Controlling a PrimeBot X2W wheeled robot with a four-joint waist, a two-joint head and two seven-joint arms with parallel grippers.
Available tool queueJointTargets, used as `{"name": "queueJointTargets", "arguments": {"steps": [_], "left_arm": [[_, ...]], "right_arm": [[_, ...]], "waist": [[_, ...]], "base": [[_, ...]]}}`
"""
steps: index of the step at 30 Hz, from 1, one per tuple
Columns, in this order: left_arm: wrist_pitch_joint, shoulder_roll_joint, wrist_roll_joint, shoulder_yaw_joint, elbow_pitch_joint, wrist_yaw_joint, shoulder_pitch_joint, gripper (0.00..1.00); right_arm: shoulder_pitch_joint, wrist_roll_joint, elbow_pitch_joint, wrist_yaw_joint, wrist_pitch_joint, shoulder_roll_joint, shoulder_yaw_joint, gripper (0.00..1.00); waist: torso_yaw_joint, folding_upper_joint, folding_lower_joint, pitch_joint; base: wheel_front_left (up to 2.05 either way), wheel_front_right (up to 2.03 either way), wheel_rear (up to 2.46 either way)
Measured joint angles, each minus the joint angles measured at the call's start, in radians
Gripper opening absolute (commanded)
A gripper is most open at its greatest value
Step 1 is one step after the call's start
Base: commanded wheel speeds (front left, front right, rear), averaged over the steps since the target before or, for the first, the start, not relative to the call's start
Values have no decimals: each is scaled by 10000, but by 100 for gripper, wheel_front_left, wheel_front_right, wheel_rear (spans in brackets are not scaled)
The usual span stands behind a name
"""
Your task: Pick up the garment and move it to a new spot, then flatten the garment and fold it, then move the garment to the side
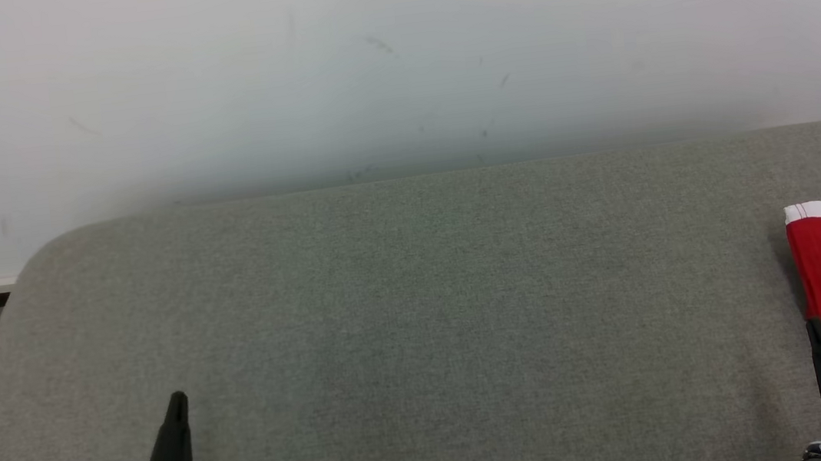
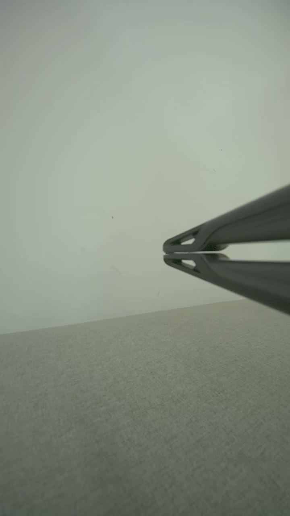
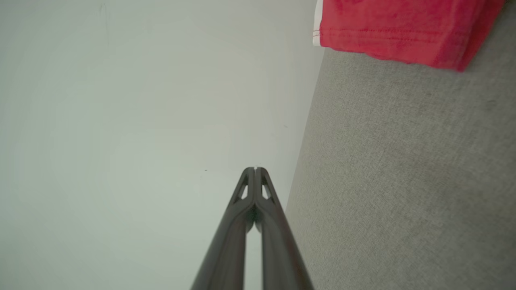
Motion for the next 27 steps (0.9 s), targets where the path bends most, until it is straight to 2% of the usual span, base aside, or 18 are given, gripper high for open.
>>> {"name": "queueJointTargets", "arguments": {"steps": [27], "left_arm": [[29, -33, 13, 52, 0, 0, -3, 0]], "right_arm": [[0, 0, 0, 0, 0, 0, 0, 0]], "waist": [[0, 0, 0, 0]], "base": [[0, 0, 0]]}}
